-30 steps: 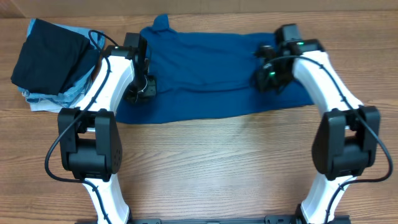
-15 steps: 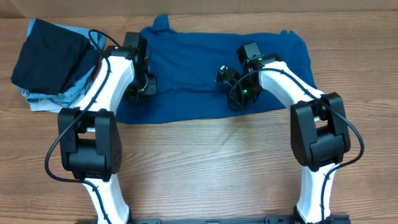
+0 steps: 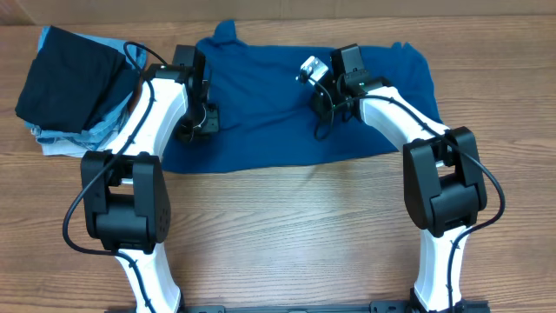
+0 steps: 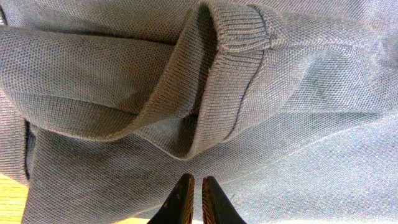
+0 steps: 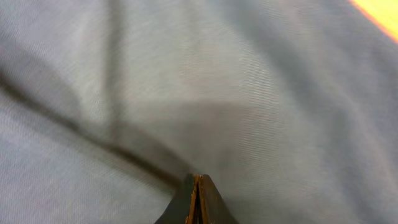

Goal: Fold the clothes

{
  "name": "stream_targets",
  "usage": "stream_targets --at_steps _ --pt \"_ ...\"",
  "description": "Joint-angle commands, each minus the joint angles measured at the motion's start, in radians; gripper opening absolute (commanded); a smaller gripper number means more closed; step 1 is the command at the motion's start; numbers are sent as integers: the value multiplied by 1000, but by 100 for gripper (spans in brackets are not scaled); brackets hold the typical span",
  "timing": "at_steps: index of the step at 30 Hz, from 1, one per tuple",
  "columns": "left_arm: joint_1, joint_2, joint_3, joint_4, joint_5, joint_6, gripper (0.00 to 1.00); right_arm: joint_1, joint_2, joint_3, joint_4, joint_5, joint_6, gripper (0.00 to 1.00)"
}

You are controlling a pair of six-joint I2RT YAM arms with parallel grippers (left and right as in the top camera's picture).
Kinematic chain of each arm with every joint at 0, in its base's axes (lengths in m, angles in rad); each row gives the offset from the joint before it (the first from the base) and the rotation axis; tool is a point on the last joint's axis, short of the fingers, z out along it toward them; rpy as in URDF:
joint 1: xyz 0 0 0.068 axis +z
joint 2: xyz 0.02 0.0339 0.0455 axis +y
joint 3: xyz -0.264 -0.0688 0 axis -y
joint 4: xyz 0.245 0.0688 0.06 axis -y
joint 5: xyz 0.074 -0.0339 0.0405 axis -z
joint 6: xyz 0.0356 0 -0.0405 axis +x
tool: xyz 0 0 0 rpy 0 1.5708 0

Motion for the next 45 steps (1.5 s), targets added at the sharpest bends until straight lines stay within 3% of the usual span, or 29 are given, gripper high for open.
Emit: stream_targets --at_steps 1,3,4,5,6,7,10,31,34,35,36,38,39,42,45 --pt "3 -5 -1 12 8 -17 10 -3 -41 58 7 55 196 4" --pt "4 -5 15 19 8 -17 11 -5 -105 86 5 55 278 4" --pt "4 -5 28 19 8 -17 16 -10 -154 87 -1 58 280 15" --pt "4 -5 33 20 8 -17 25 -18 -189 87 -4 78 280 45" --pt "4 -5 35 36 6 -17 77 -42 -255 87 -2 176 280 100" --pt "4 -5 35 59 6 -17 100 -60 -280 87 -5 237 280 100" --pt "4 -5 34 59 6 -17 100 -109 -293 87 -48 348 279 100" --pt "4 -5 34 60 -39 17 100 -147 -291 87 -66 350 279 100" --pt "4 -5 35 143 -38 5 100 -147 -291 87 -66 350 279 100" --pt "4 -6 37 154 -35 27 100 -146 -291 87 -66 350 279 100" --pt "4 -6 47 148 6 138 100 -146 -291 87 -66 350 279 100" --pt "-1 -10 136 30 14 253 24 -147 -291 87 -66 350 279 100" --pt "-6 -10 182 -24 -7 252 4 -147 -291 87 -66 350 279 100" --pt "-44 -11 285 -180 3 260 4 -147 -291 87 -66 350 279 100" --pt "-97 -9 200 -145 -24 276 4 -147 -291 87 -66 350 279 100"
